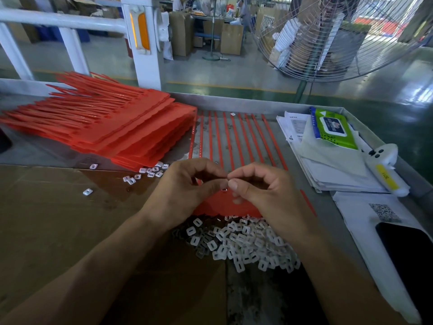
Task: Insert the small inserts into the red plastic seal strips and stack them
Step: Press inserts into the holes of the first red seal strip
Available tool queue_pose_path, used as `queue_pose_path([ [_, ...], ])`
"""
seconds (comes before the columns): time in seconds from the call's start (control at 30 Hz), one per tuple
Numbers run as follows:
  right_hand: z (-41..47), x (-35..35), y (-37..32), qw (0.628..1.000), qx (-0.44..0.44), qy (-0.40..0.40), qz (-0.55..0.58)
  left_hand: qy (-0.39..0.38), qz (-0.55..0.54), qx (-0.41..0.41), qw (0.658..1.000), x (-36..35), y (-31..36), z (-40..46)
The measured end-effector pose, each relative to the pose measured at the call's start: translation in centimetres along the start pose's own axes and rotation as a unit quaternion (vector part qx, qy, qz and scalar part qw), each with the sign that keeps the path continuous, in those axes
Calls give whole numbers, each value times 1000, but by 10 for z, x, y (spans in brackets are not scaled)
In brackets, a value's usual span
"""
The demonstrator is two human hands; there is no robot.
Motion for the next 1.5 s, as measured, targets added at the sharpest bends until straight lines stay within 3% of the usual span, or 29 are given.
queue_pose_path([
  [0.27,2,-2,4,1000,-14,25,6,5,118,-42,992,-1,4,-2],
  [0.53,3,-1,10,998,-38,38,-17,-8,246,-153,957,-1,10,-3],
  [0.63,2,0,10,997,-30,36,-55,-16,256,-124,959,7,6,1],
  [0.87,0,2,8,991,-12,31,-133,-19,311,51,949,44,-25,10],
  [1.07,1,3,7,986,3,31,-166,2,288,61,956,31,-24,10],
  [1.5,1,5,8,983,17,33,-179,-28,281,86,955,20,-29,19],
])
Point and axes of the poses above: each hand's wrist, its own z-axis towards the middle knuckle, its own x-axis out of the back of the hand, y = z × x, the point moved 3 cm from there along z, towards the middle knuckle
